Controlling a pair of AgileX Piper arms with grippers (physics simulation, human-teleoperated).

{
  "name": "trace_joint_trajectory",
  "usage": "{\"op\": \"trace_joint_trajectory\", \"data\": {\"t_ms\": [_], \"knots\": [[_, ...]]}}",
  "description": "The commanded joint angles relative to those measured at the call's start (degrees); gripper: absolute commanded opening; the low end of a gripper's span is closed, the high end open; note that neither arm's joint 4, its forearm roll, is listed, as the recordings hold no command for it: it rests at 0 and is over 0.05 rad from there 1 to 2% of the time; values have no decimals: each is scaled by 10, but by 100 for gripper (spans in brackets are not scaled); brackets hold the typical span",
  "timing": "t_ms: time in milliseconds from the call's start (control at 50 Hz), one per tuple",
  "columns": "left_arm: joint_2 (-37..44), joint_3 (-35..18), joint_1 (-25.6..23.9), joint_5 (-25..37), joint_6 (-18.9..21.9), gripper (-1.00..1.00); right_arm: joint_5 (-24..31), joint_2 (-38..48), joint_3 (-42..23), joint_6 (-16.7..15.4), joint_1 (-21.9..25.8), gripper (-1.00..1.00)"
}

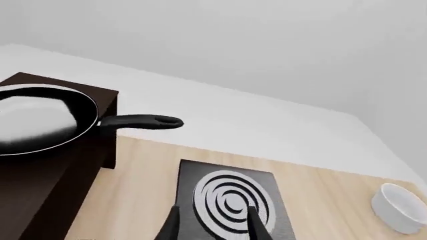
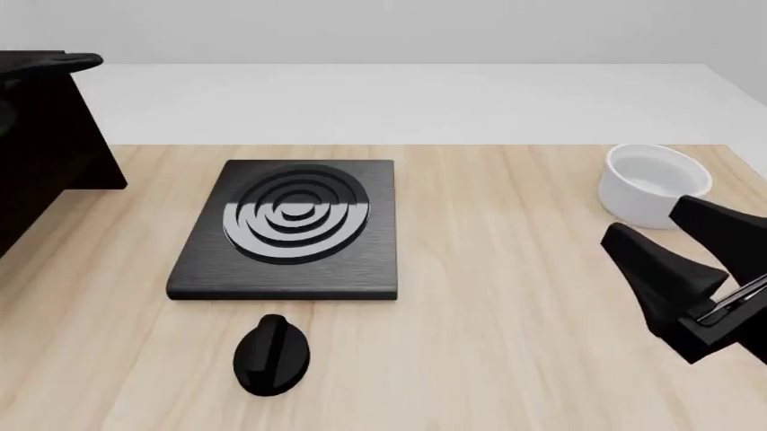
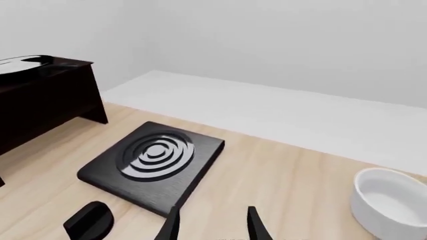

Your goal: Put the frying pan on the cabinet shelf.

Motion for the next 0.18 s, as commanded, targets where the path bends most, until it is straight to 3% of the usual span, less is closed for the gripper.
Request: {"op": "trace_joint_trajectory", "data": {"t_ms": [20, 80, 180], "knots": [[-75, 60, -21, 18, 82, 100, 32, -29, -6, 2, -17, 100], [-107, 75, -21, 33, 64, 100, 38, -34, -8, 3, -20, 100], [-170, 104, -19, 60, 89, 100, 49, -44, -12, 5, -28, 100]]}}
